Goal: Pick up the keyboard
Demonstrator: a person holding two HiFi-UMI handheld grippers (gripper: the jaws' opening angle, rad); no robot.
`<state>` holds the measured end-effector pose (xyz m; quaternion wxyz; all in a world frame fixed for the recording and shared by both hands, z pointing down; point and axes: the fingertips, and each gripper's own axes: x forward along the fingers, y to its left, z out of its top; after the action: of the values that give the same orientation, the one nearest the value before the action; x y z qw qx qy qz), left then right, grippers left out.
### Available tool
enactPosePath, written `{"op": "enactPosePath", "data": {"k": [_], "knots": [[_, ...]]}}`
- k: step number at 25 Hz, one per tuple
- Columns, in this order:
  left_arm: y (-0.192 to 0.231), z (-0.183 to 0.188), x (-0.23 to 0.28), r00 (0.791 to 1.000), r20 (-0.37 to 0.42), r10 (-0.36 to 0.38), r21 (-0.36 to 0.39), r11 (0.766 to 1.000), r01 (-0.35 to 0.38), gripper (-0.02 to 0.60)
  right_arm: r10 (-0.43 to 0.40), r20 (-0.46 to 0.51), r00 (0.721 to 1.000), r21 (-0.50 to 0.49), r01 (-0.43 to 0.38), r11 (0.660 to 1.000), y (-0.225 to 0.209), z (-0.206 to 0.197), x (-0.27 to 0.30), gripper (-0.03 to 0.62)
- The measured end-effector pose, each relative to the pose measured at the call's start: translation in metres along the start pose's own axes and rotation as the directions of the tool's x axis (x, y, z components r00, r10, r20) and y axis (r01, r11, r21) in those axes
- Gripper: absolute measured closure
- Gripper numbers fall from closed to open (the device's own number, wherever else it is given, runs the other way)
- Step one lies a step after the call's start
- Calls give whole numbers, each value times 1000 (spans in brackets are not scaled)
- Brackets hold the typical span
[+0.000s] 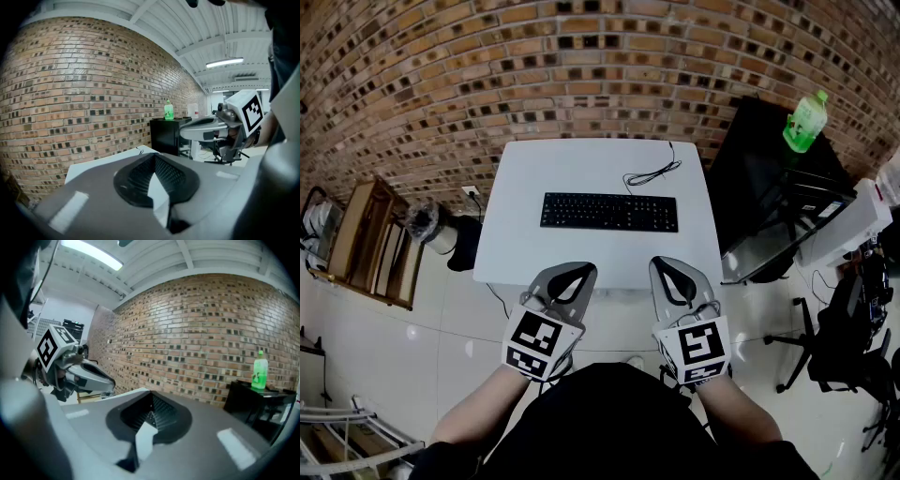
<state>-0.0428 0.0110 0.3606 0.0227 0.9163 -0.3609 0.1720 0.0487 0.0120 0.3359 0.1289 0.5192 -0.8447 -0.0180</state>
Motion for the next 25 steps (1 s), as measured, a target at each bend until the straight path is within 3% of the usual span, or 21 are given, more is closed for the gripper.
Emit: {"op": "enactPosePath", "data": {"k": [16,25], "knots": [[-26,-3,26,997,-29,77,-88,993,-79,574,72,-3,997,-14,-72,997,-37,-20,-25,591],[-19,-19,30,989,-78,124,-170,976,-136,526,118,-23,993,-6,-118,993,-43,-33,-24,588]]}}
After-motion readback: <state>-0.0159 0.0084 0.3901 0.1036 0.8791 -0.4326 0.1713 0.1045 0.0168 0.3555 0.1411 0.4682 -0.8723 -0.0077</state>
